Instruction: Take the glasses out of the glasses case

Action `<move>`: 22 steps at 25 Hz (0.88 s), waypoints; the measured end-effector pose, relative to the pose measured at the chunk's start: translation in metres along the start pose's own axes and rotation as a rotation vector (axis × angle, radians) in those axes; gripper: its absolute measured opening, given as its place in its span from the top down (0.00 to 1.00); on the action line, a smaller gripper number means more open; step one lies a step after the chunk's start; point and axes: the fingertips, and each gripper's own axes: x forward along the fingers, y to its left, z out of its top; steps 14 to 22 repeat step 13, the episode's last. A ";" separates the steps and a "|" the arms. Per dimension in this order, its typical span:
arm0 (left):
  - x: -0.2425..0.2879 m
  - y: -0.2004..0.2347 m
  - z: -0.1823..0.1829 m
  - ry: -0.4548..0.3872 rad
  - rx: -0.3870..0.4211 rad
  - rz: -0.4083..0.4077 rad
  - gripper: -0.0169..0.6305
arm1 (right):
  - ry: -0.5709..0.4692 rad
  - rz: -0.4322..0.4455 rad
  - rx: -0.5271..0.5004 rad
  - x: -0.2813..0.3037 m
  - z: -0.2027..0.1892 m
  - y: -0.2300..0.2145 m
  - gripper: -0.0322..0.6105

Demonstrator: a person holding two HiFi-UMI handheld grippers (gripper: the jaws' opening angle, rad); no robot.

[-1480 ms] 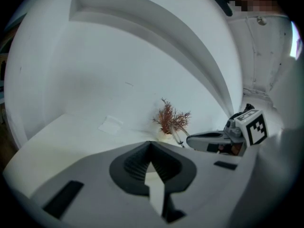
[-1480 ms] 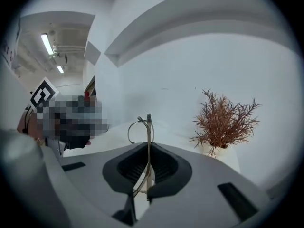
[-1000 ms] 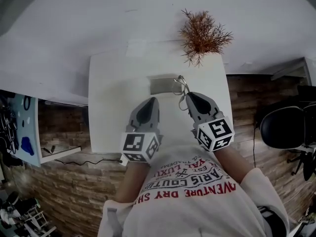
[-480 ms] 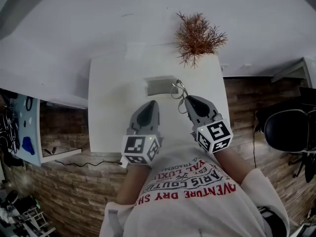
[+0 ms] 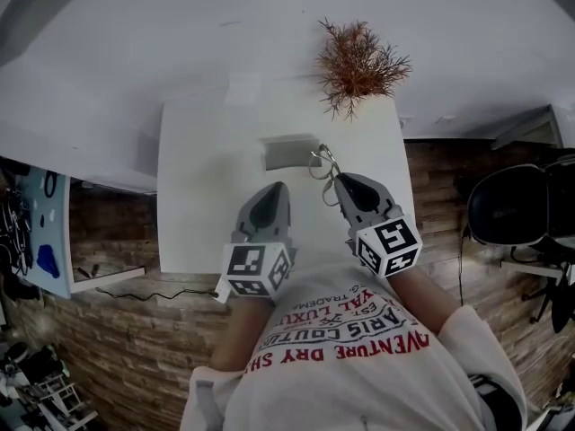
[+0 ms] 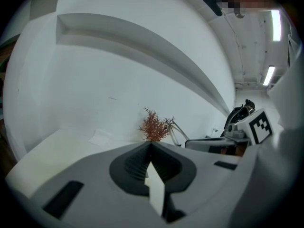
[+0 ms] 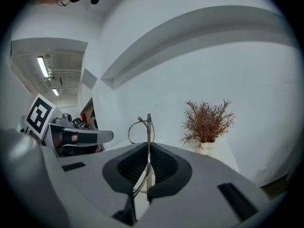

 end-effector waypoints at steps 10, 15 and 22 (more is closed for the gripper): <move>0.005 -0.006 -0.008 0.017 -0.012 -0.007 0.97 | 0.028 0.011 -0.002 -0.001 -0.009 -0.002 0.91; 0.005 -0.008 -0.012 0.025 -0.015 -0.013 0.97 | 0.048 0.029 -0.004 -0.001 -0.014 0.002 0.91; 0.005 -0.008 -0.012 0.025 -0.015 -0.013 0.97 | 0.048 0.029 -0.004 -0.001 -0.014 0.002 0.91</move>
